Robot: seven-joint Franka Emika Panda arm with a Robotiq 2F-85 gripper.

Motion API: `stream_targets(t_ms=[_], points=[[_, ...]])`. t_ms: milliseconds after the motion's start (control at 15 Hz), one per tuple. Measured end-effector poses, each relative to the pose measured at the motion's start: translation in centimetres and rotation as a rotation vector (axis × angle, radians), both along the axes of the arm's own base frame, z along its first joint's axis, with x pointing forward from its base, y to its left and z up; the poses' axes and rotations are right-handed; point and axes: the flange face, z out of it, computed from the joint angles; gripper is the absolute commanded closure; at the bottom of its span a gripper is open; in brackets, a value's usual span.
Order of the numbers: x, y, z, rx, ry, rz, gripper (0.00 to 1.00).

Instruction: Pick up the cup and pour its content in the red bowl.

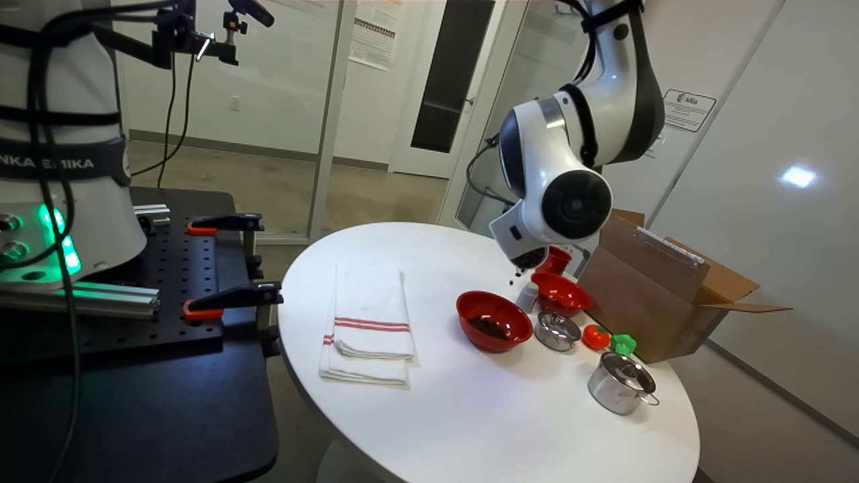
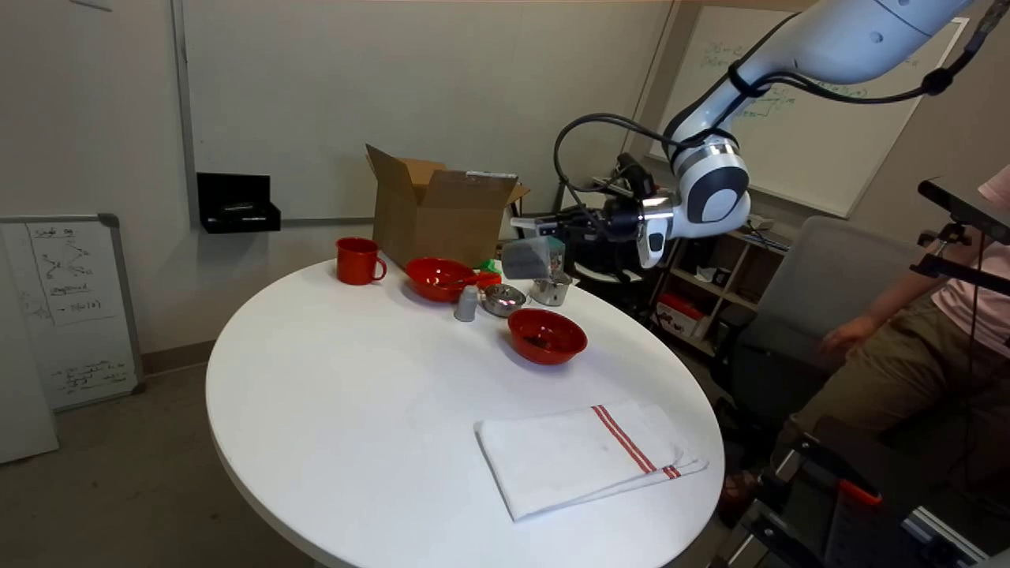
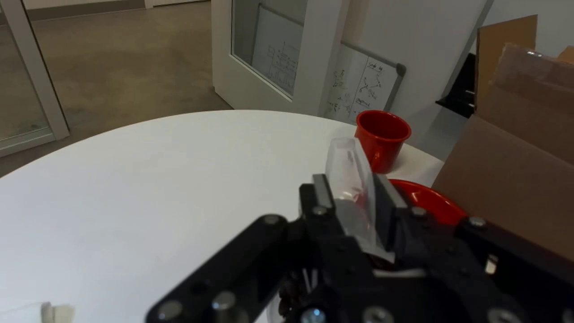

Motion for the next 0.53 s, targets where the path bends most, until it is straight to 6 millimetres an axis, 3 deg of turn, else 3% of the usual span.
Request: stream_targets(t_ms=[533], points=[[-0.28,-0.3,0.07,0.051,-0.026,-0.027,0.93]])
